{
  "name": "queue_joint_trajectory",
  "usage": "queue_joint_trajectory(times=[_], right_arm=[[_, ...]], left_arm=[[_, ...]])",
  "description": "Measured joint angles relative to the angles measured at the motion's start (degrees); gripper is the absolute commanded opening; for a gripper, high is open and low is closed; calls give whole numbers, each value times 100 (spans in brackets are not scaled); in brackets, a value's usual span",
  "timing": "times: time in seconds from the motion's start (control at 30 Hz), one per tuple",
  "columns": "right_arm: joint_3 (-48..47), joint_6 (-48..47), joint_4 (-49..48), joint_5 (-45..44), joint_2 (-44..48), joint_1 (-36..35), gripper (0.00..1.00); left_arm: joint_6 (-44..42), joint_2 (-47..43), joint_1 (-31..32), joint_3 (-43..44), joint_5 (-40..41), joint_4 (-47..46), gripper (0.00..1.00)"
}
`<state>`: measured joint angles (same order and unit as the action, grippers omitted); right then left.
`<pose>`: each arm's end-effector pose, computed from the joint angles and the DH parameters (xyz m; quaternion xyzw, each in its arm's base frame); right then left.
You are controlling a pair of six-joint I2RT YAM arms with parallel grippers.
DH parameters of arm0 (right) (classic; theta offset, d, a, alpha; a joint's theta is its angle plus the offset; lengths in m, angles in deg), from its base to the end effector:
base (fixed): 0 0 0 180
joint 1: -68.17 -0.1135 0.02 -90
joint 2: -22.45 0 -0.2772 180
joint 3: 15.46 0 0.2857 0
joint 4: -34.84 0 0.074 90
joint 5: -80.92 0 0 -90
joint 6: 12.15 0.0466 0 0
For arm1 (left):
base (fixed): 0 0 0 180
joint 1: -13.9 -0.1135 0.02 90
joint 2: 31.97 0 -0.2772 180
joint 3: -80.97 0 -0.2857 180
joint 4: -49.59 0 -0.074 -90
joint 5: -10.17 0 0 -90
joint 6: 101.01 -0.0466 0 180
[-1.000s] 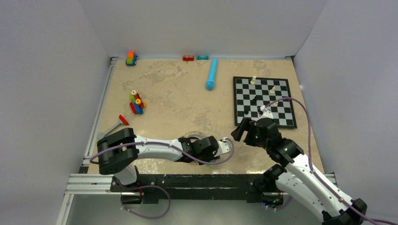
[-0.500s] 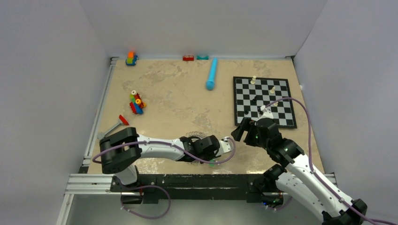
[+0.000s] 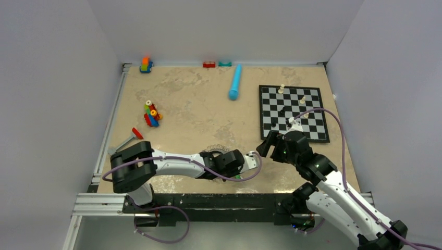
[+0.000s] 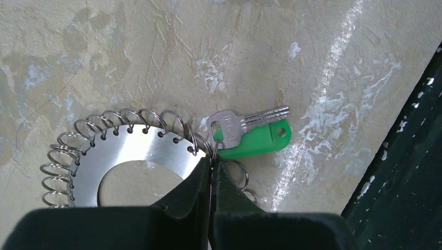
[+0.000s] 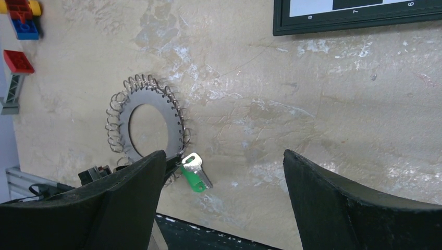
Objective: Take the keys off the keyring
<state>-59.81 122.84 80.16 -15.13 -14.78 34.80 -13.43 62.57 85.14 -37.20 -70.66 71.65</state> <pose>0.1508 0.0935 0.2422 0.1139 0.8914 0.2388 0.3681 0.1201 -0.3305 0.1374 0.5501 0.7749 -0.1076 0.2919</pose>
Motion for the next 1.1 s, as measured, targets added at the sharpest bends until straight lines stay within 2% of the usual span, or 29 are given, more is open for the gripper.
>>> queue_joint_trajectory(times=[0.2, 0.4, 0.6, 0.77, 1.1], right_arm=[[-2, -11, -9, 79, -4, 0, 87], [-170, -52, 2, 155, -20, 0, 87], [-643, -190, -9, 472, -2, 0, 86], [-1342, -417, -131, 1034, 35, 0, 83], [-2557, -664, -1049, 2581, -15, 0, 63]], left_arm=[[90, -367, -22, 0, -15, 184, 0], [348, -1274, -74, 15, -57, 389, 0], [529, -2094, -107, 387, -57, 981, 0], [758, -2562, -214, 1161, -109, 1709, 0], [1443, -2664, -382, 3381, -153, 3254, 0]])
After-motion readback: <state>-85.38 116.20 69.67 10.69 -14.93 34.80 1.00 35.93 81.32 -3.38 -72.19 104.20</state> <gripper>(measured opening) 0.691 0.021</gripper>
